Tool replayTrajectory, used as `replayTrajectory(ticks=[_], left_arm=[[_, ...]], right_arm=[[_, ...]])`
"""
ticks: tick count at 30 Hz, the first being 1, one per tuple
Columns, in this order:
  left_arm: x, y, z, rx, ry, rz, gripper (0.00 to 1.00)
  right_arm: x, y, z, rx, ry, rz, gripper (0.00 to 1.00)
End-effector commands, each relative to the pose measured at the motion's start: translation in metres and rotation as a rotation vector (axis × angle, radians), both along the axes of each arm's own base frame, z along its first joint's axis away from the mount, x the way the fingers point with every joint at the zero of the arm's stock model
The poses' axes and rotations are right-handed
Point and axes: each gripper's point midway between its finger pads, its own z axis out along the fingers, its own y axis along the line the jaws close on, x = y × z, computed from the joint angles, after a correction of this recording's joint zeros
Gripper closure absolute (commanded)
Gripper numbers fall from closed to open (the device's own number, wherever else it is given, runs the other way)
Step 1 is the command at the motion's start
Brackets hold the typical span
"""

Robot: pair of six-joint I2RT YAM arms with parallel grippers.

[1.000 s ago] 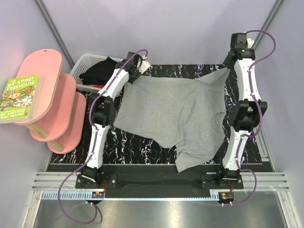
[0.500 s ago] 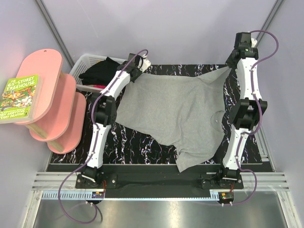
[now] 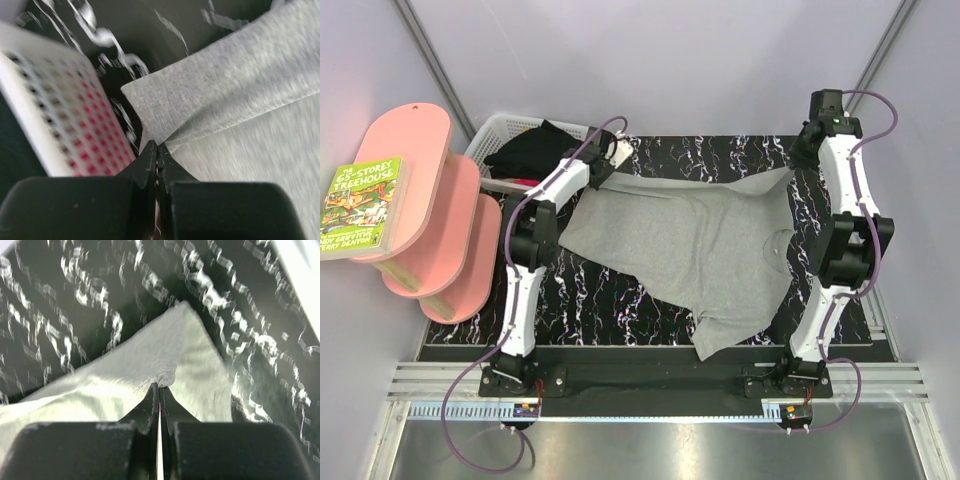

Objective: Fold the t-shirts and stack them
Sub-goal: Fold the flattened tshirt in 1/3 of the way

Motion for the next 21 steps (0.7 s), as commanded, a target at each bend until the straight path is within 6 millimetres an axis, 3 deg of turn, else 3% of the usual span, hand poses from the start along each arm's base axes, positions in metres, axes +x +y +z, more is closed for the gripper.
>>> replayTrajectory(ticks=[1,9,11,19,21], left_arm=[[0.0,0.017,0.047,-0.024,-0.098,0.034,1.0],[-0.001,0.017,0.055,-0.031,-0.108,0.03,1.0],[-0.001,0.017,0.056,-0.029,-0.111,0.027,1.0],[-0.001,0.02,0.071,-0.018,-0.139,0.027,1.0],[-0.003,0.021,0.078,-0.025,-0.147,0.022,1.0]], right_arm=[[-0.026,0.03,0.057,-0.012,-0.125,0.049,1.0],[-0.075,0.047,0.066,-0.035,-0.118,0.063,1.0],[-0.087,0.046,0.058,-0.04,-0.093,0.057,1.0],[-0.142,0.047,0.056,-0.022,-0.069,0.032,1.0],[-0.153,0.059,0.054,-0.017,-0.066,0.06,1.0]])
